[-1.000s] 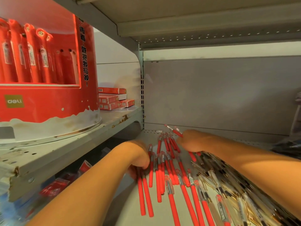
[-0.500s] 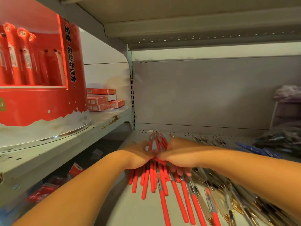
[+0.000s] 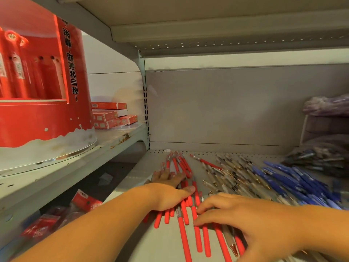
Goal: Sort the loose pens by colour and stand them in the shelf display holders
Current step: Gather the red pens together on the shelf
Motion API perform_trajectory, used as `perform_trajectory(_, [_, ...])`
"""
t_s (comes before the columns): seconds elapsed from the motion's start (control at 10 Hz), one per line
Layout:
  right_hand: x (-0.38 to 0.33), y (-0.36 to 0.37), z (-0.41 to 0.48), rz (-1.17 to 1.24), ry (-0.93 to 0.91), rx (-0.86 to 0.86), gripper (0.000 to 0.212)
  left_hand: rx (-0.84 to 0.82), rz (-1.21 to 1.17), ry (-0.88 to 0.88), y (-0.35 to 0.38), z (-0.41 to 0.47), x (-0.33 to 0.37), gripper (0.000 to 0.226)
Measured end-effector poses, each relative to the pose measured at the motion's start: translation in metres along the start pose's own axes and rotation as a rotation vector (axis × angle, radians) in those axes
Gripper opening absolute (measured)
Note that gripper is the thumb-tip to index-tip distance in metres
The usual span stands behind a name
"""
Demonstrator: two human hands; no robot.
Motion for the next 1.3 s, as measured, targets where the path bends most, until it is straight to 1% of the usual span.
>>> perform_trajectory(0.1, [-0.001, -0.005, 0.011, -0.01, 0.03, 0.016, 0.075, -0.024, -0.036, 0.019, -0.005, -0.006, 0.002, 0.071])
perform_trajectory(0.3, [0.008, -0.014, 0.04, 0.011, 0.163, 0.077, 0.073, -0.02, -0.087, 0.059, -0.01, -0.011, 0.001, 0.064])
perform_trajectory(0.4, [0.006, -0.016, 0.051, -0.054, 0.18, 0.146, 0.076, -0.002, -0.176, 0.05, -0.012, -0.01, -0.001, 0.061])
perform_trajectory(0.5, [-0.007, -0.008, 0.053, -0.007, 0.136, 0.156, 0.088, 0.02, -0.29, 0.017, -0.014, -0.009, -0.006, 0.065])
perform_trajectory(0.6, [-0.025, 0.01, 0.056, -0.046, 0.048, 0.119, 0.09, -0.007, -0.326, 0.011, -0.014, -0.008, -0.006, 0.066])
perform_trajectory(0.8, [-0.042, 0.018, 0.062, -0.124, 0.065, 0.279, 0.056, -0.017, -0.397, -0.004, -0.014, -0.005, -0.004, 0.075])
perform_trajectory(0.9, [-0.039, 0.013, 0.061, -0.158, 0.086, 0.291, 0.065, -0.037, -0.44, 0.004, -0.017, -0.005, -0.007, 0.078])
perform_trajectory(1.0, [-0.029, 0.006, 0.066, -0.131, 0.108, 0.304, 0.066, -0.068, -0.463, 0.004, -0.02, -0.005, -0.008, 0.074])
perform_trajectory(1.1, [-0.014, 0.005, 0.073, -0.109, 0.106, 0.336, 0.06, -0.083, -0.491, 0.012, -0.019, -0.006, -0.01, 0.074])
perform_trajectory(1.2, [0.0, 0.005, 0.08, -0.079, 0.123, 0.368, 0.053, -0.057, -0.497, -0.007, -0.02, -0.007, -0.009, 0.078])
perform_trajectory(1.3, [0.009, 0.001, 0.082, -0.029, 0.133, 0.38, 0.048, 0.001, -0.494, -0.002, -0.021, -0.006, -0.007, 0.076])
Point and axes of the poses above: each hand's wrist, its own z-axis towards the middle knuckle, its own y-axis out of the palm, x = y × z, the point moved 2 cm from there along z, towards the middle knuckle, and after that the axes turned 3 degrees about z, right-handed, at the moved point
